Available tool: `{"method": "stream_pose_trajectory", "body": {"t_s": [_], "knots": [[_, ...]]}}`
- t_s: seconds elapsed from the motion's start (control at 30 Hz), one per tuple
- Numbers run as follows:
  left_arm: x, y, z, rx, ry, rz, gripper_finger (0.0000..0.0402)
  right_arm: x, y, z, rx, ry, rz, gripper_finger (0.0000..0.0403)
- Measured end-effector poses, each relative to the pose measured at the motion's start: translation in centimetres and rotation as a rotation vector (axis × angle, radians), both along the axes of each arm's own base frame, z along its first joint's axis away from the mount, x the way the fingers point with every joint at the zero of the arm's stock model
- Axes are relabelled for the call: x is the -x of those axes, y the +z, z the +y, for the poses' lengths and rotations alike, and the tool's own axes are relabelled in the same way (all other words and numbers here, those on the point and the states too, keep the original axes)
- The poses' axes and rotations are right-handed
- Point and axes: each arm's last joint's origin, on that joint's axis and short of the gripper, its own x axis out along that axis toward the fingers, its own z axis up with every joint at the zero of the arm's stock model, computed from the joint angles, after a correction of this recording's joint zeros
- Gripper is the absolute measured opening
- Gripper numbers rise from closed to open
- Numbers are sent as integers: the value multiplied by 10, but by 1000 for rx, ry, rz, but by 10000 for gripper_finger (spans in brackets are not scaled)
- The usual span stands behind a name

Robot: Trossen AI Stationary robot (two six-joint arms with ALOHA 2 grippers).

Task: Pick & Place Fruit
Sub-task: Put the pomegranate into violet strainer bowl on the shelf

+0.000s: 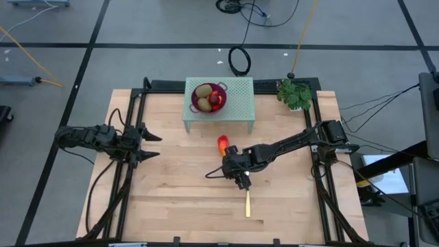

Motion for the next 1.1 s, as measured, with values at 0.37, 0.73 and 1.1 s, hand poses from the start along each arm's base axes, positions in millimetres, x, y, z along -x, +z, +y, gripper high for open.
{"method": "stream_pose_trajectory", "body": {"t_s": [0.37,0.73,1.1], "knots": [[0,0,0,17,3,1,310,2,-12,-10,0,-12,-29,287],[0,0,0,21,4,2,310,-1,-21,-8,-44,15,-31,285],[0,0,0,26,4,2,310,-2,-20,-8,-43,13,-37,284]]}}
